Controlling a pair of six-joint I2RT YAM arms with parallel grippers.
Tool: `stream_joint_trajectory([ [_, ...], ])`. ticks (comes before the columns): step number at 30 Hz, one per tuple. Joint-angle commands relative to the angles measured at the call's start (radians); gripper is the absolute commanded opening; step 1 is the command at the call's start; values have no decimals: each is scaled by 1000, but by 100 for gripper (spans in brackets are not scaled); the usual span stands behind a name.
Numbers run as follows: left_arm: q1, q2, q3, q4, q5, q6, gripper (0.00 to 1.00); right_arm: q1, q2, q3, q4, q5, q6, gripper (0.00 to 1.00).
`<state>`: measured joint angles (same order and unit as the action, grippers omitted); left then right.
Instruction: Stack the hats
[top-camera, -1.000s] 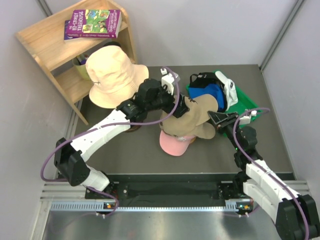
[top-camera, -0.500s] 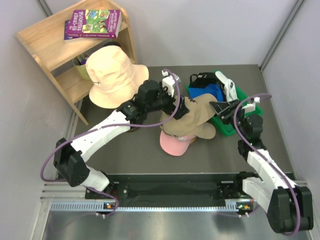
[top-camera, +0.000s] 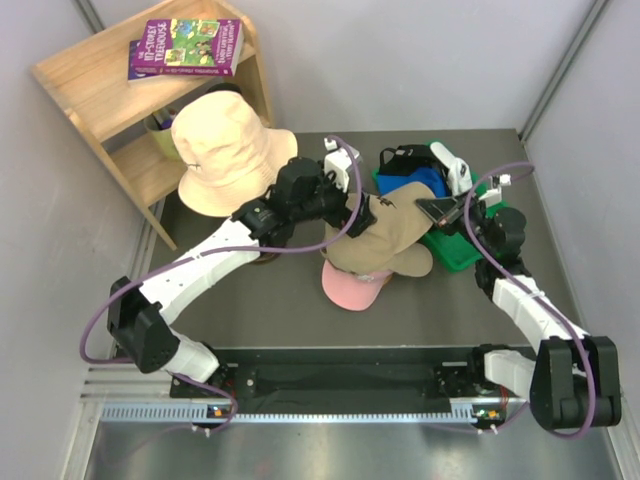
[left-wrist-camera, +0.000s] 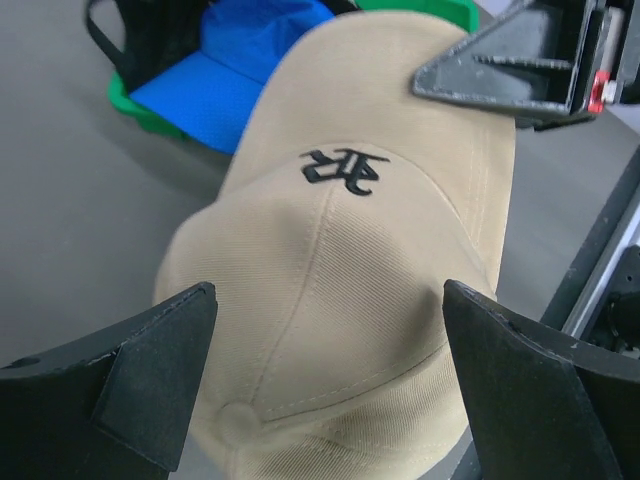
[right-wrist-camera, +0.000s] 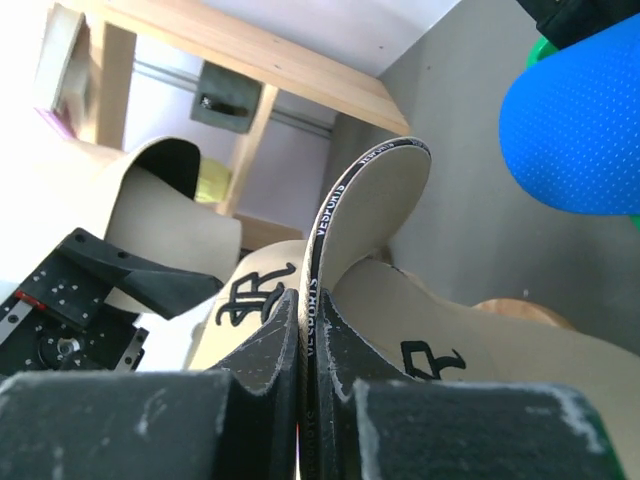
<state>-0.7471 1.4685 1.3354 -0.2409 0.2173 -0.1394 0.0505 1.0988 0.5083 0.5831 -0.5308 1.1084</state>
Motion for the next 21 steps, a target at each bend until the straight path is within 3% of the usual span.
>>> stream_joint_trajectory([
  [1,0,-28,105,-23,-64,3,99,-26,-34,-11,44,-15,82,0],
  [7,0,-46,119,-38,-62,-25,99,-28,-36,44,-66,-31,107,0],
  [13,0,-56,107,-44,-88,-34,99,-28,-48,25,-46,-37,148,0],
  [17,2,-68,99,-66,-208,-66,99,-31,-76,-28,-85,-34,55,0],
  [21,5,-102,91,-72,-312,-92,99,-40,-94,-161,3,-25,56,0],
])
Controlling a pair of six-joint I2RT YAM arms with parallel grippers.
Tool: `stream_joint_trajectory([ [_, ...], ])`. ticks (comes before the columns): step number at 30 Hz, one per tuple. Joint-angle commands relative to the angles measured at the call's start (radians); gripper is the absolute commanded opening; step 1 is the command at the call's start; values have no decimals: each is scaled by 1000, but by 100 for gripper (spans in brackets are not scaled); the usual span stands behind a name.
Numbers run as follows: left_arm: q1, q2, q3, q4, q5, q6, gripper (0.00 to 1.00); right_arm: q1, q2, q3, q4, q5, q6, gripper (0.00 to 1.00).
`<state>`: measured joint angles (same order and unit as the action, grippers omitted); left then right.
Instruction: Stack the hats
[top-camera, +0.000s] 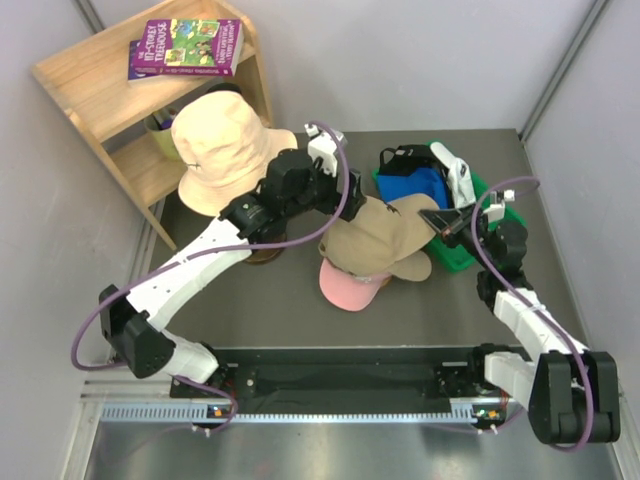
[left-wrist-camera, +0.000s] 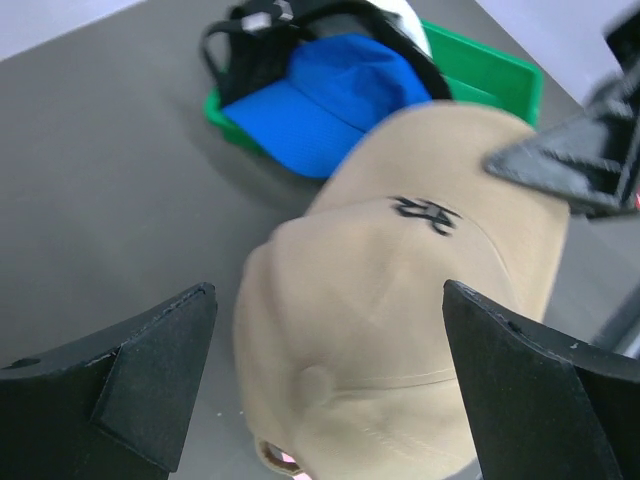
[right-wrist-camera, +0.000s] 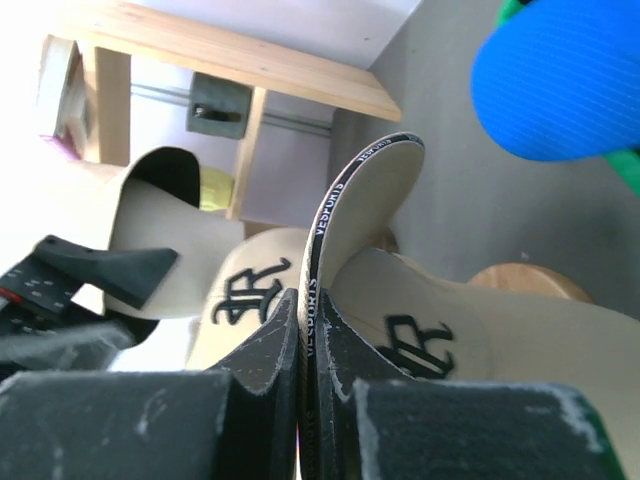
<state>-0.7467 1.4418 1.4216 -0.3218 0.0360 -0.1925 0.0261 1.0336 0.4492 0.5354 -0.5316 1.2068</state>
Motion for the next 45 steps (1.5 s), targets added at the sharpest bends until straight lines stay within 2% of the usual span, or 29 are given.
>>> stream_joint_trajectory([
  [1,6,-81,4,6,-142,-44,99,-17,-30,-122,79,-22,-44,0],
  [8,35,-96,-9,-89,-237,-122,99,-17,-60,-178,20,18,-193,0],
  [15,47,-69,-64,-169,-194,-163,85,-17,-55,-165,-20,48,-236,0],
  [25,47,-46,-136,-137,-105,-154,85,-18,-69,-133,-204,116,-389,0],
  [34,47,-32,-148,-115,-82,-176,87,-18,-69,-78,-327,171,-500,0],
  [37,46,-34,-116,-122,-93,-177,90,-20,-79,-46,-382,180,-518,33],
  [38,47,-32,-98,-122,-94,-171,90,-18,-96,-35,-397,189,-523,51],
  [41,47,-27,-75,-103,-88,-154,93,-18,-141,5,-460,228,-532,76],
  [45,47,-6,-52,-66,-76,-150,93,-18,-196,68,-566,286,-555,83],
])
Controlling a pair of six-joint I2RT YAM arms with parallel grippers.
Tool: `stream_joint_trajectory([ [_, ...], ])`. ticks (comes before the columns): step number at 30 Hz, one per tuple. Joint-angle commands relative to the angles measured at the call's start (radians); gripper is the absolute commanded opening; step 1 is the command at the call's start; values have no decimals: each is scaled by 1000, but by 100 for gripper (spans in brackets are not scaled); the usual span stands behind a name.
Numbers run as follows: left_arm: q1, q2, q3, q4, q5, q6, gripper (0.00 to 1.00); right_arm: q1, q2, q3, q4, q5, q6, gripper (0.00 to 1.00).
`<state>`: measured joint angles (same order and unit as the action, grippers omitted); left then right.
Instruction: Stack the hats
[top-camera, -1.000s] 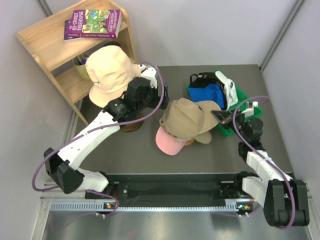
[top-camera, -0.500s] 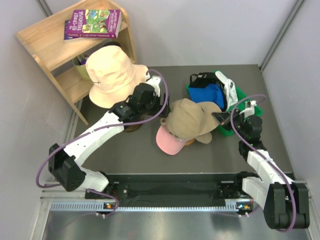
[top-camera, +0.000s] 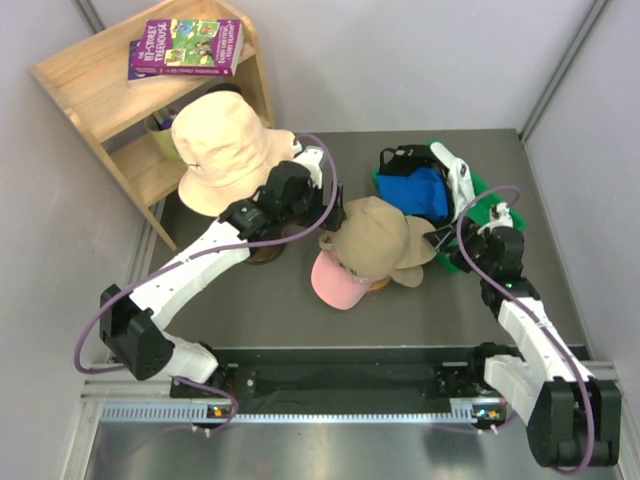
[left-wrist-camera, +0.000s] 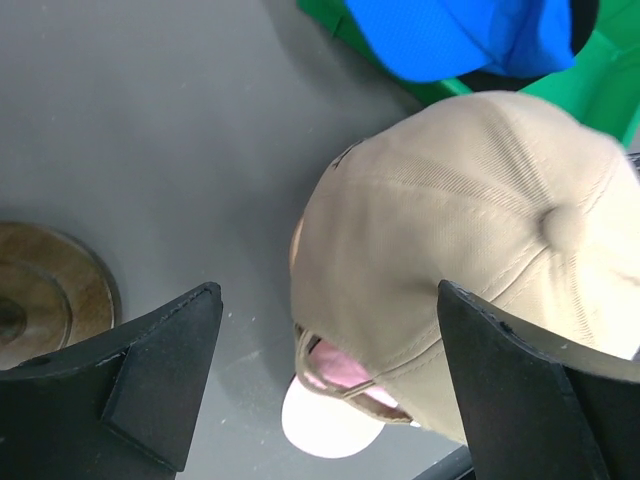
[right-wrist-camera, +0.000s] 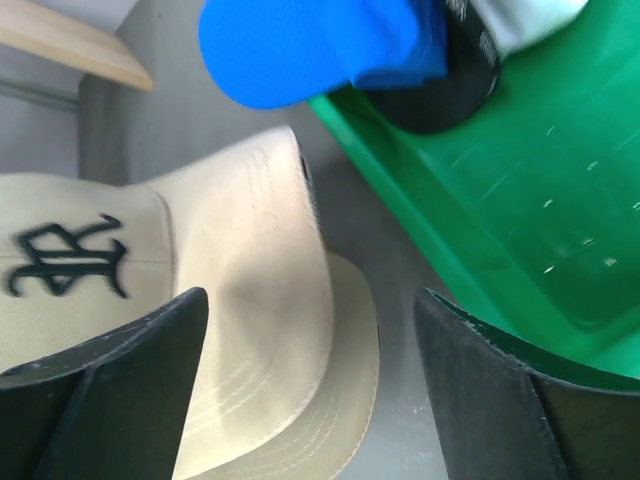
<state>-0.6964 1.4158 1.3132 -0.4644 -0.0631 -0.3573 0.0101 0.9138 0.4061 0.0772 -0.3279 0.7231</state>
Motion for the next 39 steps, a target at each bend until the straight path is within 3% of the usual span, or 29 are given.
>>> stream_joint_trajectory([
  [1,-5,26,63,90,29,15,93,-2,-91,140,-166,126,-85,84],
  [7,-5,69,141,128,20,40,94,-59,-170,259,-220,202,-143,90],
  [14,17,199,331,119,15,63,99,-64,132,522,-220,170,-269,89],
  [19,99,294,399,162,193,-34,99,-65,322,692,-244,176,-326,87],
  [26,129,327,414,152,184,6,99,-65,505,760,-192,125,-323,81],
  [39,129,400,491,135,175,34,99,-75,652,804,-116,204,-254,75],
])
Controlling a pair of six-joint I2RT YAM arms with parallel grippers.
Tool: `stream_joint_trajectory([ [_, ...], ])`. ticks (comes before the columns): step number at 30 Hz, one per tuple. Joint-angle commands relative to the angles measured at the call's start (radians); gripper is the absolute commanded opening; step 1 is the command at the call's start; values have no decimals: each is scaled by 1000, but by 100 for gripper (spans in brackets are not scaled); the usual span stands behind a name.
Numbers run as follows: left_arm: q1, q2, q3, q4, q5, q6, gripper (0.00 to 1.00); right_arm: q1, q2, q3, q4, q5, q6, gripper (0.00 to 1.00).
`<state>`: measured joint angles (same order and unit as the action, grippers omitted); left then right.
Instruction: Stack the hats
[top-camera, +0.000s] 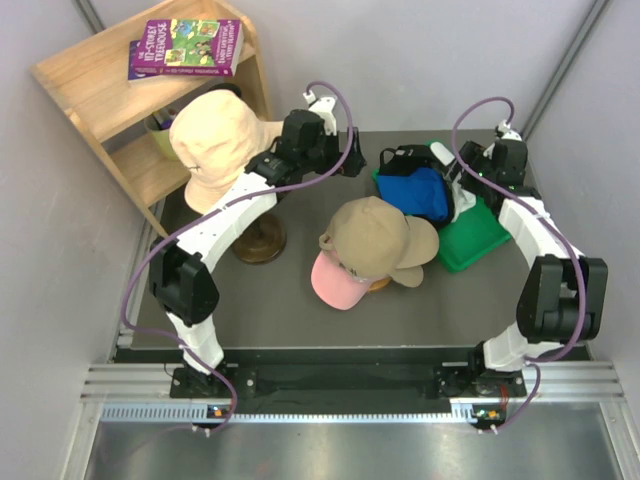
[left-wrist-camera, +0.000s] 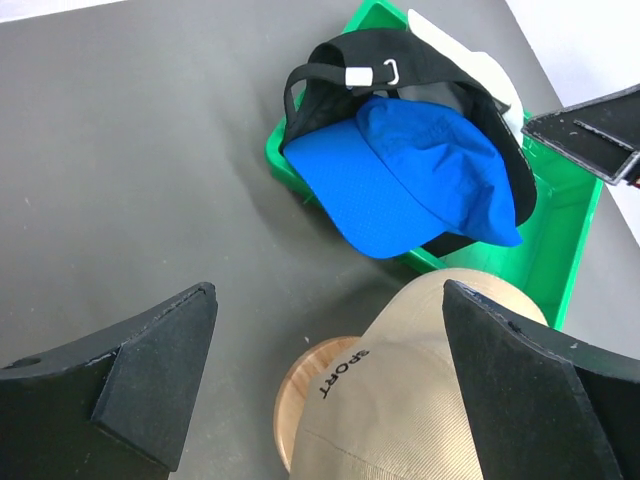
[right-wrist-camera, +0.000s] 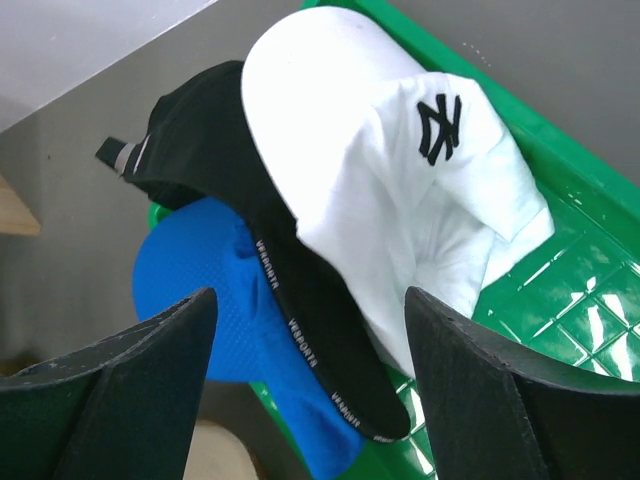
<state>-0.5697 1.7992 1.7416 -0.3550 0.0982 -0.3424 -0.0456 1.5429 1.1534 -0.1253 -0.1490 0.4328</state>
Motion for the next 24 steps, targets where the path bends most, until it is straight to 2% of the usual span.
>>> stream_joint_trajectory([
  [1,2,20,68,25,14,20,99,-20,39,58,95,26,43,75],
  [5,4,31,76,22,14,22,99,-34,60,49,116,20,87,73],
  [8,2,34,81,22,12,26,99,-50,66,25,196,-1,132,73],
  [18,-1,54,105,14,31,65,98,-65,148,64,202,-40,124,70],
  [24,-39,42,98,-13,2,166,97,-56,224,117,181,-102,123,72],
])
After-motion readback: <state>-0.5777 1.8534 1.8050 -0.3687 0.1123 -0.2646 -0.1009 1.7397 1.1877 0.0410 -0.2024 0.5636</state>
